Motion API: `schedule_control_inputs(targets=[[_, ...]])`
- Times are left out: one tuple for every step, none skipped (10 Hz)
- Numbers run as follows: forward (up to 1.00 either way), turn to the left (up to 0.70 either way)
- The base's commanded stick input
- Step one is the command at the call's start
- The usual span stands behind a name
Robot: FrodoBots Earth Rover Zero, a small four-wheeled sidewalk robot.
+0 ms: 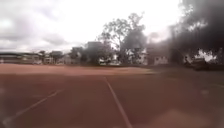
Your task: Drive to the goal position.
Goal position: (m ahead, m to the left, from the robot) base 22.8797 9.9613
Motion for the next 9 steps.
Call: schedule_control_inputs(targets=[[0.85,0.0],[0.85,0.0],[0.85,0.0],[0.85,0.0],[0.85,0.0],[0.85,0.0],[0.85,0.0],[0.85,0.0],[0.85,0.0]])
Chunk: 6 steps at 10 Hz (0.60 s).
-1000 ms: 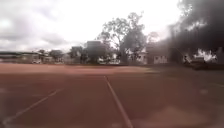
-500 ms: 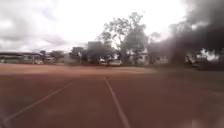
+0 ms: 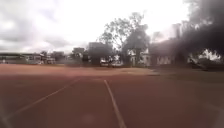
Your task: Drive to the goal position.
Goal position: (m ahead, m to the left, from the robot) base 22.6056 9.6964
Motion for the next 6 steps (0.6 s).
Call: schedule_control_inputs(targets=[[0.85,0.0],[0.85,0.0],[0.85,0.0],[0.85,0.0],[0.85,0.0],[0.85,0.0]])
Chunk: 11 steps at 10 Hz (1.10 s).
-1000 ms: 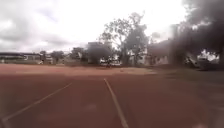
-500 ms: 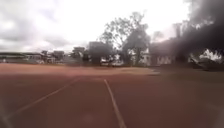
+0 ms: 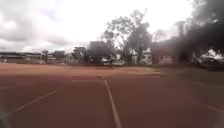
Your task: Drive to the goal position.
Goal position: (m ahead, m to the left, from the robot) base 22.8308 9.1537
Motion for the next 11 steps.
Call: schedule_control_inputs(targets=[[0.85,0.0],[0.85,0.0],[0.85,0.0],[0.85,0.0],[0.85,0.0],[0.85,0.0],[0.85,0.0],[0.85,0.0],[0.85,0.0],[0.85,0.0],[0.85,0.0]])
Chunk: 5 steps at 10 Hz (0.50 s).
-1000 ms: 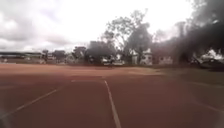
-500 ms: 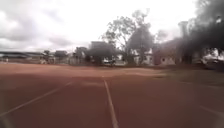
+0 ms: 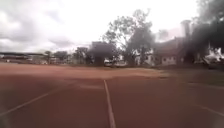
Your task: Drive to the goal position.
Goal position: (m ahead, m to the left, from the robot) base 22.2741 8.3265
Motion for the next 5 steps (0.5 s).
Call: schedule_control_inputs(targets=[[0.85,0.0],[0.85,0.0],[0.85,0.0],[0.85,0.0],[0.85,0.0]])
